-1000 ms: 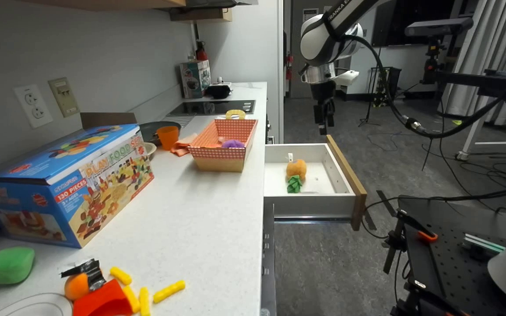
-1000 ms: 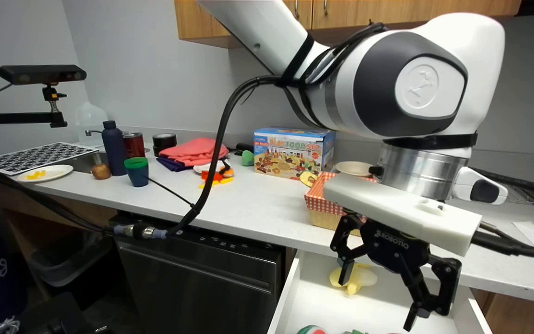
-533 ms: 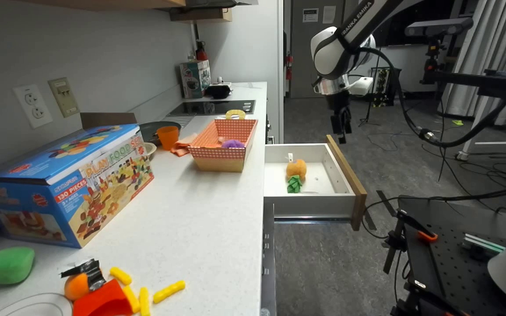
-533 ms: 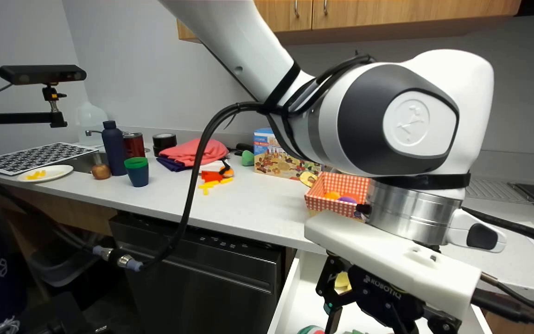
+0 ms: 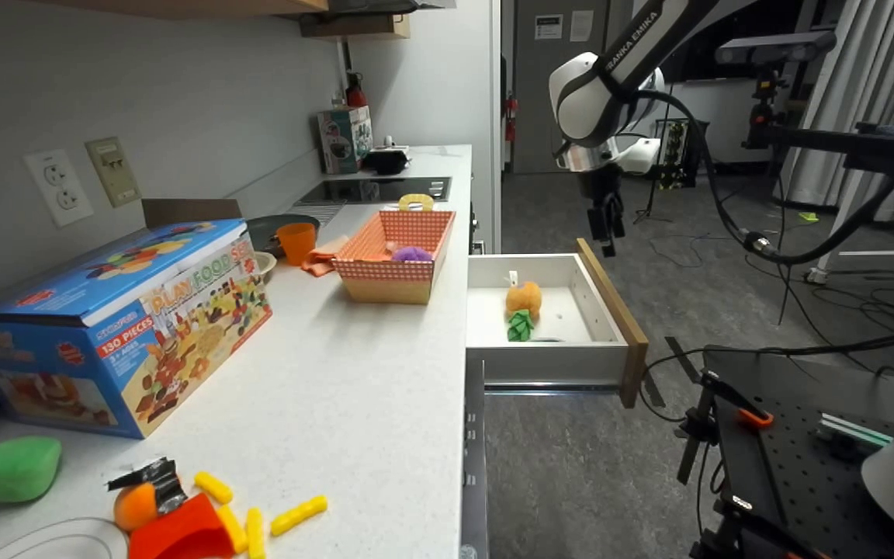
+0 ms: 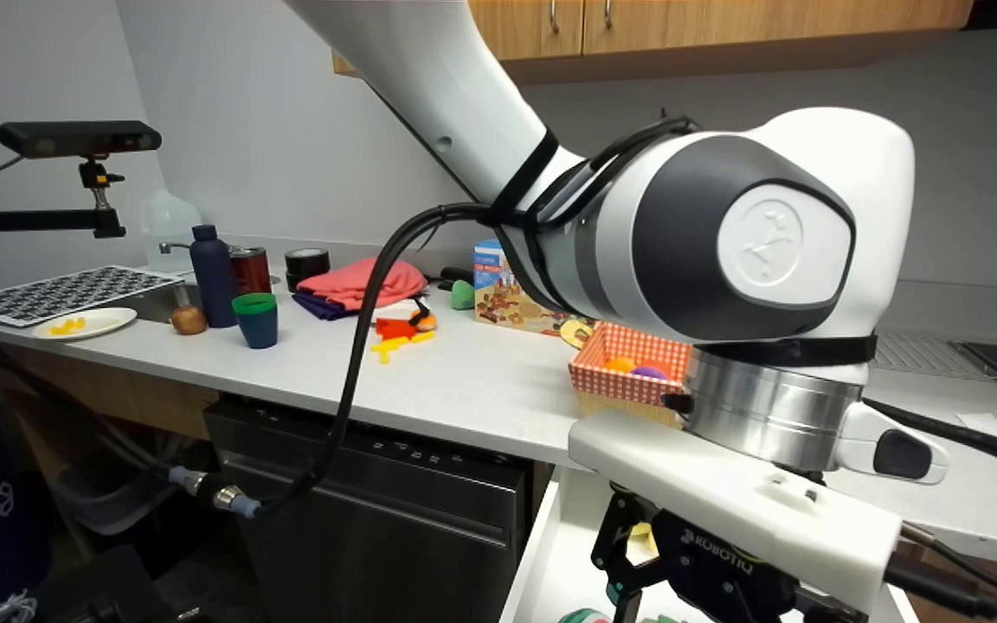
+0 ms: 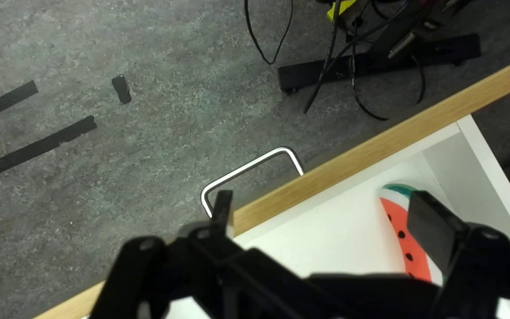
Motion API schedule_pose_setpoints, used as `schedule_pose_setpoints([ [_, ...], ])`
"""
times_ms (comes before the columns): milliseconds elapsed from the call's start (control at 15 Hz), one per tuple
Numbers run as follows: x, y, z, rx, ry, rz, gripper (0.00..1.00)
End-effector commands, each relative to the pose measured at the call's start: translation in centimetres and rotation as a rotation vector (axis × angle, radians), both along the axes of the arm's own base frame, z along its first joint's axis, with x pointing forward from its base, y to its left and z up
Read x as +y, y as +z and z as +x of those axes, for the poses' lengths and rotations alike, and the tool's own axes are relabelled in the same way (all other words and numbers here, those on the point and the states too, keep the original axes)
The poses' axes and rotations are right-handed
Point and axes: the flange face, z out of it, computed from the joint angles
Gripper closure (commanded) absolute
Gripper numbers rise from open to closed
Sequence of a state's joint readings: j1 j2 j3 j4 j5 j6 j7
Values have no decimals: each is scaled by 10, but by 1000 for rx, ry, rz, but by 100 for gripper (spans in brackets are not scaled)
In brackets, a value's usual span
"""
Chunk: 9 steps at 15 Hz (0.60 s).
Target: Open the drawer and put the plush toys into the drawer
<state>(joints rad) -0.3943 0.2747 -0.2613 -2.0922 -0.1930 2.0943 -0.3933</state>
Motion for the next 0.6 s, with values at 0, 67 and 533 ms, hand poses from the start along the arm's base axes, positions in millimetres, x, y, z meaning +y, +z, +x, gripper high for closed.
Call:
schedule_pose_setpoints([
  [0, -3, -21, -6, 86, 62, 4, 0],
  [67, -4, -29, -7, 98, 76, 4, 0],
  [533, -13, -89, -16, 216, 212, 13, 0],
])
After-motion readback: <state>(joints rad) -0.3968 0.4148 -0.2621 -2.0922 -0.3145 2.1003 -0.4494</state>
